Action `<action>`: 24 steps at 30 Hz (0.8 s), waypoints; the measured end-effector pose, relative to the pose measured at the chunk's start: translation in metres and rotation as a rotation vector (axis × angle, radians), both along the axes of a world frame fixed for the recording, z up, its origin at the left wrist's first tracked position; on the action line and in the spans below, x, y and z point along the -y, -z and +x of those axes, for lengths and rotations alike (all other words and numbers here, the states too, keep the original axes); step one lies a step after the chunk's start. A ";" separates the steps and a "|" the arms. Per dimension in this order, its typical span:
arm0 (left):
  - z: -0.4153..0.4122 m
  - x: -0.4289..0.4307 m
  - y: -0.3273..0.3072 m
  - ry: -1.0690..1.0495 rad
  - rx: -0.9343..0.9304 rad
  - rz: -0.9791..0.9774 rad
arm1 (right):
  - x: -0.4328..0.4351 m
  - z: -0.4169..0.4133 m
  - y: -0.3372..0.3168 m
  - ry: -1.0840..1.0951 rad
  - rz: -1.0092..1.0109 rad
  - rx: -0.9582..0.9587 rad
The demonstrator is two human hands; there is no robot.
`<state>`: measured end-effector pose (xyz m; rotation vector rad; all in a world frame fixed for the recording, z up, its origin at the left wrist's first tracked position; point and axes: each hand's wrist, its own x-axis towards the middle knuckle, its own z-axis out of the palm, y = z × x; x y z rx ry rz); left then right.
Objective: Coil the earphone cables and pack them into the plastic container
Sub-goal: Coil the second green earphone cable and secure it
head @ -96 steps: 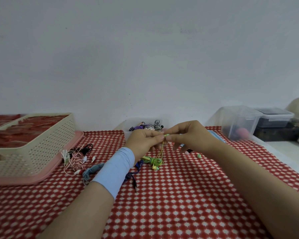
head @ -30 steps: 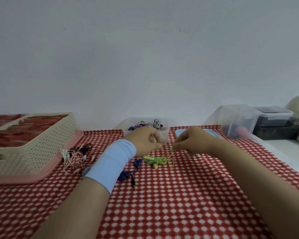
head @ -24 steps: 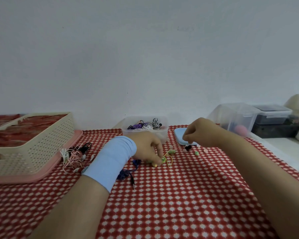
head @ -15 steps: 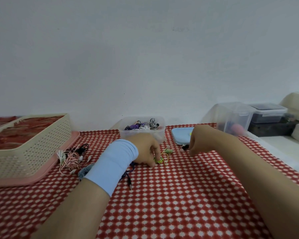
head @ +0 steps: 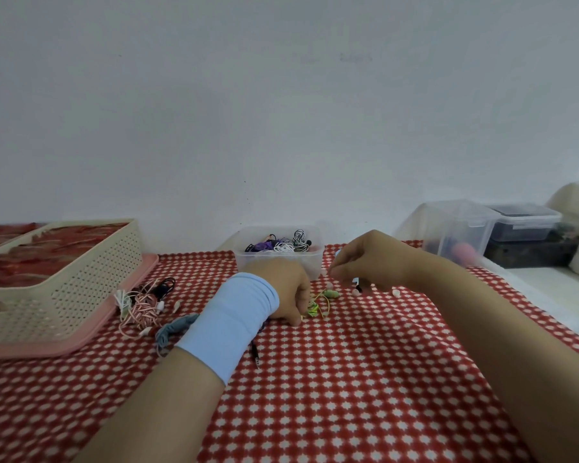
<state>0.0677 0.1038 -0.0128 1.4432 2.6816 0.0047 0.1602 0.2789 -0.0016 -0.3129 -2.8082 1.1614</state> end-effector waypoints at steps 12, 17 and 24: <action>-0.010 0.004 0.012 -0.056 -0.002 0.151 | 0.005 -0.001 0.001 0.023 -0.005 -0.030; -0.010 0.003 0.017 -0.082 -0.009 0.228 | 0.007 -0.003 0.004 0.013 0.006 -0.017; -0.015 0.007 0.010 -0.179 0.380 0.541 | 0.010 -0.004 0.005 0.042 -0.130 -0.100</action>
